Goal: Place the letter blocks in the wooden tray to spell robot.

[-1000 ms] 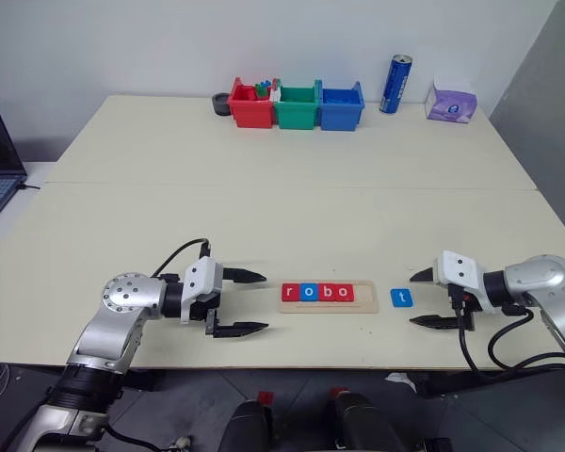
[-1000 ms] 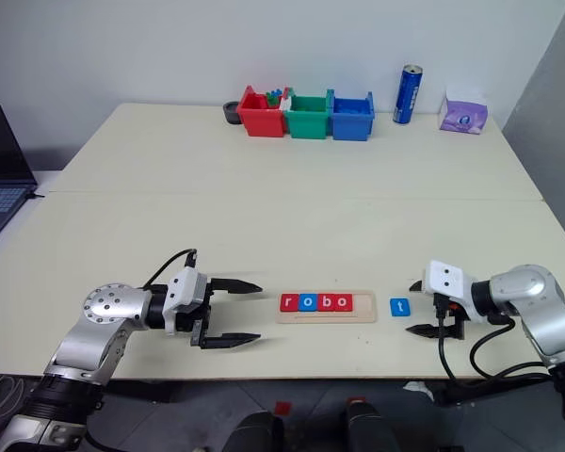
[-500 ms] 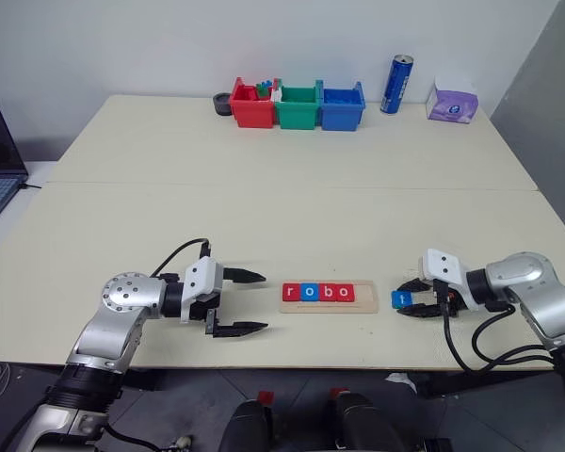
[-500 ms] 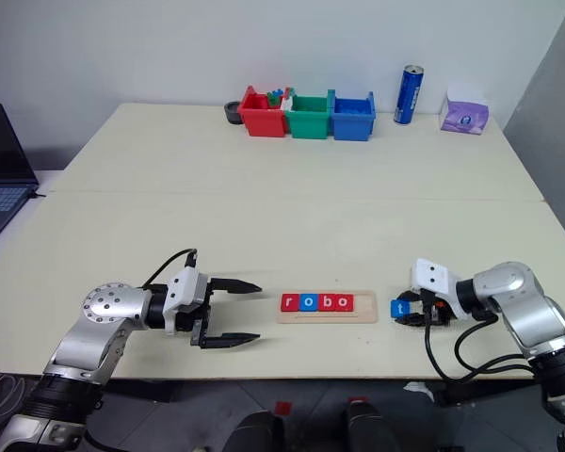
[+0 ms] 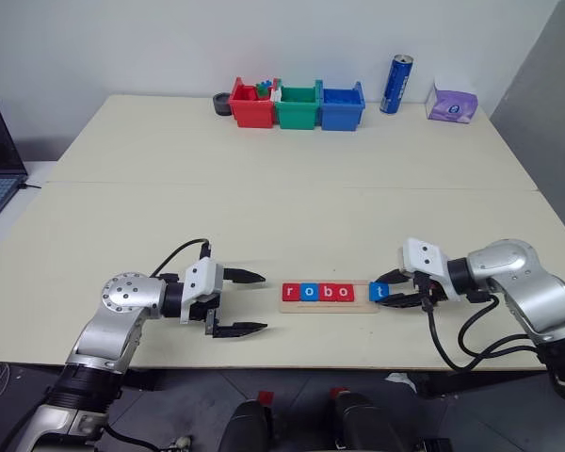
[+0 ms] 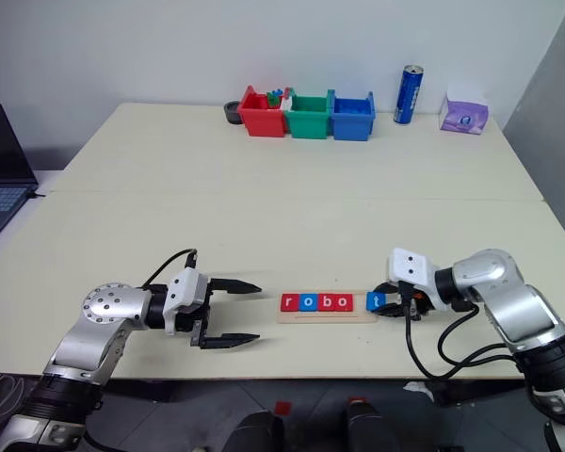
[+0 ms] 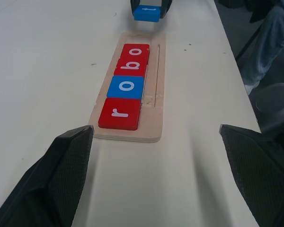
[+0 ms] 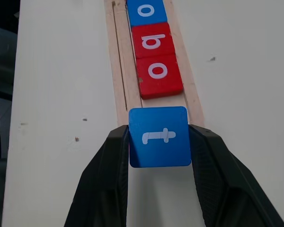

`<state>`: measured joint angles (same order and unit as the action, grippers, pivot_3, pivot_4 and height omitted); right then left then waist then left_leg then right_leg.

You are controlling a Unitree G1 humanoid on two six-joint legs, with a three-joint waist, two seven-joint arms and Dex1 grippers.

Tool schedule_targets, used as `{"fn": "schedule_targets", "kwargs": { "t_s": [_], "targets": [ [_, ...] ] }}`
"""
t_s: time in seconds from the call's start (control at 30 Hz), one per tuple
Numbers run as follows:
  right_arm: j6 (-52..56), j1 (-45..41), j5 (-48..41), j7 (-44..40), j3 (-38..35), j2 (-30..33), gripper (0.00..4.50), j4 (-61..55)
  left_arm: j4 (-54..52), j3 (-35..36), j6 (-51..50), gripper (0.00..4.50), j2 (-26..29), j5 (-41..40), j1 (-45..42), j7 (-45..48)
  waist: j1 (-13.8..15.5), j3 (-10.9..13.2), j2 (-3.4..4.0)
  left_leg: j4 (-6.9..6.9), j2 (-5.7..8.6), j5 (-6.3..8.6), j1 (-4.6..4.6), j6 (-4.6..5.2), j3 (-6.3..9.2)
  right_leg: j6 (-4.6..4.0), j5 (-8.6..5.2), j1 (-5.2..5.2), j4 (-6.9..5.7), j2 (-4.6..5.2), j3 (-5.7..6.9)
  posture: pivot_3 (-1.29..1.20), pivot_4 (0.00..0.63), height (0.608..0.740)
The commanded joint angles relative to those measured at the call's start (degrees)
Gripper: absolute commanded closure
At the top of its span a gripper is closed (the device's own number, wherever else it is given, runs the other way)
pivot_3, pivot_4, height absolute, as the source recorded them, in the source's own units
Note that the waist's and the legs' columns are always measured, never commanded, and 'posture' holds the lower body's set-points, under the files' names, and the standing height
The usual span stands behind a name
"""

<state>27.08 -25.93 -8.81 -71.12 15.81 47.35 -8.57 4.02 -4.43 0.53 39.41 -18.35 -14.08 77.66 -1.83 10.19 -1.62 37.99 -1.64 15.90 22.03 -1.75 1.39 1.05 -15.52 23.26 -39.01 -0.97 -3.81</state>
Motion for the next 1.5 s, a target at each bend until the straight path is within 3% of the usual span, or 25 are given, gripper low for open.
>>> {"fn": "schedule_targets", "kwargs": {
  "t_s": [0.03, 0.47, 1.5],
  "targets": [
    [-0.1, -2.9, 2.0, 0.4, 1.5, -0.5, 3.04, 0.7, -1.1, 0.3, 0.9, 0.0, 0.2, -0.1, -0.5, -0.4, 0.0, 0.0, 0.0, 0.0, 0.0, 0.0, 0.0, 0.0, 0.0, 0.0, 0.0, 0.0, 0.0, 0.0, 0.0, 0.0, 0.15, 0.74],
    [-0.3, -7.1, 4.9, -1.6, 6.4, -2.0, 3.04, 3.0, -2.2, 0.3, 0.7, 0.0, -0.4, 0.0, -0.1, -1.8, 0.0, 0.0, 0.01, 0.0, -0.01, 0.0, 0.01, 0.0, 0.01, -0.04, 0.02, 0.01, -0.01, 0.01, 0.04, 0.0, 0.15, 0.74],
    [1.0, -8.6, 5.8, -1.7, 6.9, -2.8, 3.04, 4.0, -5.1, -0.2, -2.0, 0.0, -0.2, -0.2, -0.3, -3.6, 0.0, 0.0, 0.01, 0.0, -0.01, 0.0, 0.01, 0.0, 0.04, -0.05, 0.03, 0.01, -0.03, 0.02, 0.06, 0.0, 0.15, 0.74]
  ]
}}
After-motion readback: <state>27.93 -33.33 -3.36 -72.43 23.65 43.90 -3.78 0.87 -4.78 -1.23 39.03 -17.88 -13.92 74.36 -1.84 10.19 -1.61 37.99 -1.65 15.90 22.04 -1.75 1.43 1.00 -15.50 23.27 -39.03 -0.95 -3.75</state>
